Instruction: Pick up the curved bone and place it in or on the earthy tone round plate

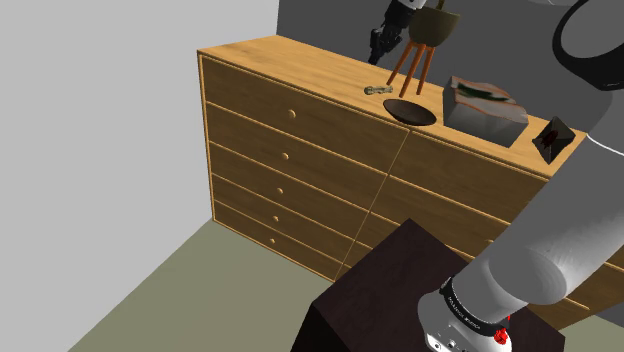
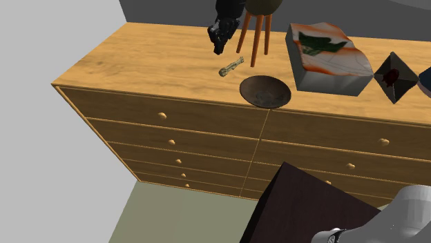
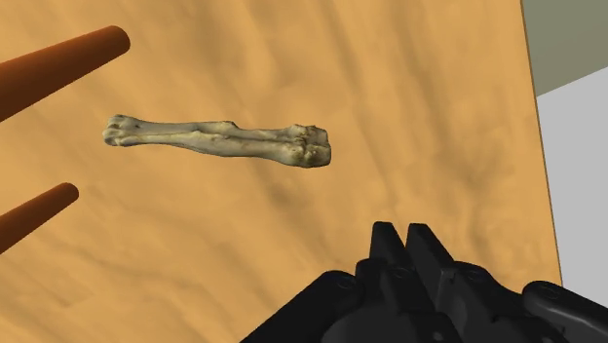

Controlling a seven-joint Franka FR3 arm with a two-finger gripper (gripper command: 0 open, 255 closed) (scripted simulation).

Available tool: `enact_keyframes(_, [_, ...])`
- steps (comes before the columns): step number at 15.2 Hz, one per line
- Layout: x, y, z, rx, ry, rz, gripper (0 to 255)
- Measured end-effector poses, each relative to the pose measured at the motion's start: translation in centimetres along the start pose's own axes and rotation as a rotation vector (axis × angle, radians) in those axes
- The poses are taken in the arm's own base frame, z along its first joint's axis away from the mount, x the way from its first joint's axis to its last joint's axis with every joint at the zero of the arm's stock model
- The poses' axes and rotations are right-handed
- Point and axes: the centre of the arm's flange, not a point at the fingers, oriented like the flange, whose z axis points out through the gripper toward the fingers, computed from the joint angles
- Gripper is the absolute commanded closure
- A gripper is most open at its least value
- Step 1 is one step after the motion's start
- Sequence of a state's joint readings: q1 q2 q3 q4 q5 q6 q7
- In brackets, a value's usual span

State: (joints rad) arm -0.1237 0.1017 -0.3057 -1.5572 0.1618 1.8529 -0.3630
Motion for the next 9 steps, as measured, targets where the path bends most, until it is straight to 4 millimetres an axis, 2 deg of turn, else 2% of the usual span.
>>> enact_keyframes(5, [0.0,0.0,0.0,0.0,0.0,0.0,255])
enact_keyframes(6, [0.0,0.0,0.0,0.0,0.0,0.0,0])
enact_keyframes(8, [-0.3,0.5,0.2,0.008,-0.01,-0.039,0])
enact_keyframes(9, [-0.6,1.4,0.6,0.021,-0.024,-0.154,0])
